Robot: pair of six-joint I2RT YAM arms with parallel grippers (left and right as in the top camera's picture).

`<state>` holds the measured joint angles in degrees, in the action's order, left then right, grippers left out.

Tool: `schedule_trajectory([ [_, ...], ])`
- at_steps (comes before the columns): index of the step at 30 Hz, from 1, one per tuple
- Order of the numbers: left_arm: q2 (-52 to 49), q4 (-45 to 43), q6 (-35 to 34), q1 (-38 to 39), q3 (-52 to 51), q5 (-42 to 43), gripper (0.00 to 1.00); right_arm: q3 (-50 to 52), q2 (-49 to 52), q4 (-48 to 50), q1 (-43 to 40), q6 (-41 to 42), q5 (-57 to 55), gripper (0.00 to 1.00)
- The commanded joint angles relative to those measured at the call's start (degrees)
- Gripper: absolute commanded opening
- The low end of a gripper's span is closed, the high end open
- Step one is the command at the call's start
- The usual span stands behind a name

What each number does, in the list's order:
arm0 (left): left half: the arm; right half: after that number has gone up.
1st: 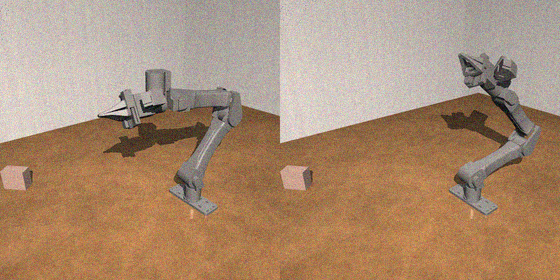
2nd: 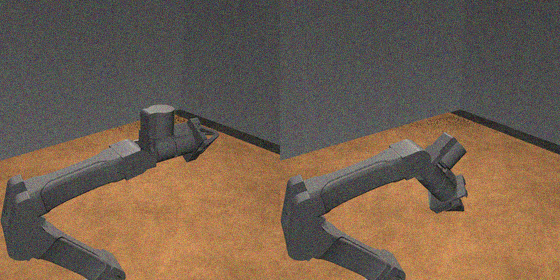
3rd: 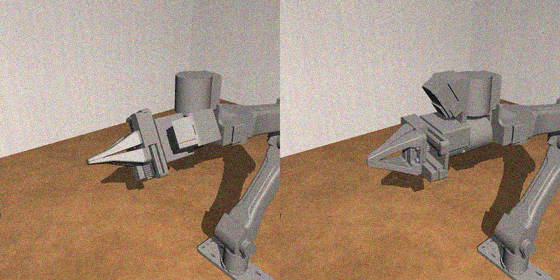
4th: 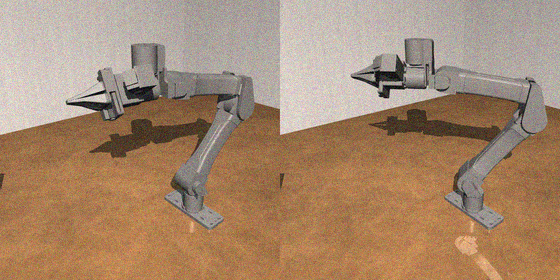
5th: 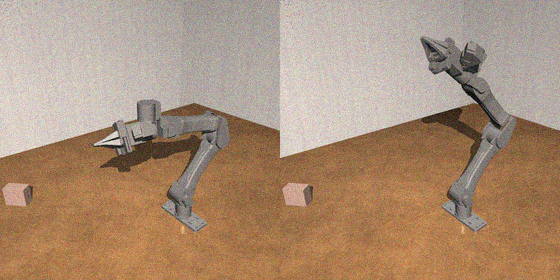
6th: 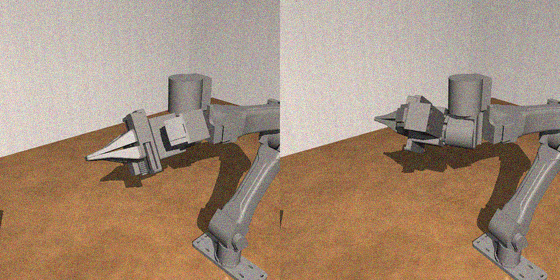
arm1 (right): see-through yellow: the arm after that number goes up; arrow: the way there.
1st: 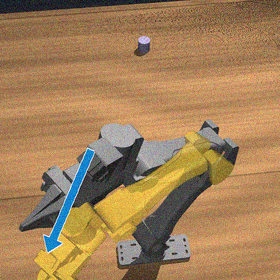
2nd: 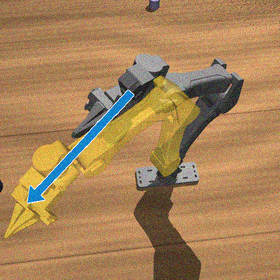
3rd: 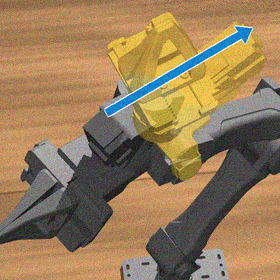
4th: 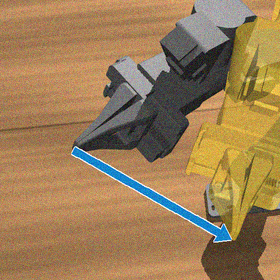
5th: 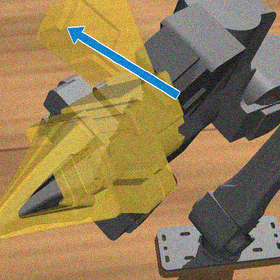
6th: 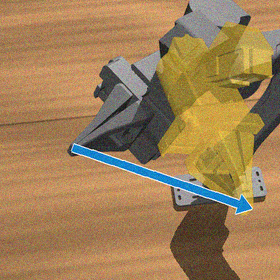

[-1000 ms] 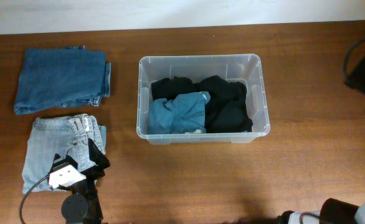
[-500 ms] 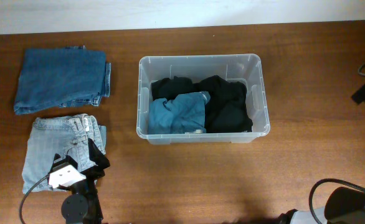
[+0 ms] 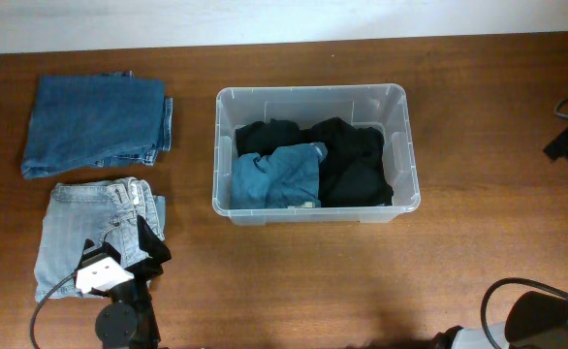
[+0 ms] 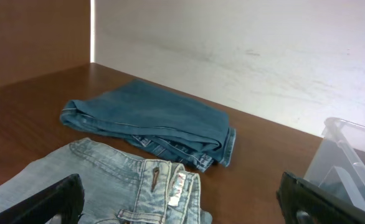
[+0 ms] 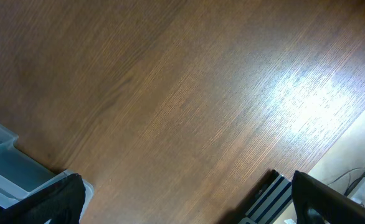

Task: Pack container
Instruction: 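Move the left gripper down to the light blue jeans at bottom left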

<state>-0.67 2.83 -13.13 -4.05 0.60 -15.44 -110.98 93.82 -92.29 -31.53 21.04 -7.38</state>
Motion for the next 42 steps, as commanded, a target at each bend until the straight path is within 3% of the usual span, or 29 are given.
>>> schedule_trajectory([
  [1, 0.3, -1.1, -0.1, -0.3, -0.1, 4.2, 0.99, 0.3, -0.4, 0.2, -0.4, 0.7, 0.5, 0.99],
  [5, 0.3, -7.3, -0.1, -0.3, 4.0, 8.5, 0.99, 0.3, -0.4, 0.2, -0.4, 0.7, 0.5, 0.99],
  [10, -1.8, -4.3, 0.6, -0.3, 14.3, 9.7, 0.99, 0.3, -0.4, 0.2, -0.4, 0.7, 0.5, 0.99],
  [14, -8.1, -1.3, 5.6, -0.3, 25.2, 9.6, 0.99, 0.3, -0.4, 0.2, -0.4, 0.7, 0.5, 0.99],
  [18, -23.9, 21.4, 12.0, -0.4, 47.5, 2.3, 1.00, 0.3, -0.4, 0.2, -0.4, 0.7, 0.5, 0.99],
  [21, -35.9, 36.8, 12.9, -0.7, 61.8, -4.0, 0.99, 0.3, -0.4, 0.2, -0.4, 0.7, 0.5, 0.99],
  [26, -50.9, 50.9, 12.8, -3.2, 77.0, -6.9, 0.99, 0.3, -0.4, 0.2, -0.4, 0.7, 0.5, 0.99],
  [30, -59.5, 52.9, 12.7, -10.0, 78.9, -4.9, 0.99, 0.3, -0.4, 0.2, -0.4, 0.7, 0.5, 0.99],
  [36, -73.6, 53.2, 12.8, -23.1, 78.9, 7.7, 0.99, 0.3, -0.4, 0.2, -0.4, 0.7, 0.5, 0.98],
  [42, -87.2, 53.6, 13.2, -30.9, 78.9, 8.4, 0.99, 0.3, -0.4, 0.2, -0.4, 0.7, 0.5, 0.99],
])
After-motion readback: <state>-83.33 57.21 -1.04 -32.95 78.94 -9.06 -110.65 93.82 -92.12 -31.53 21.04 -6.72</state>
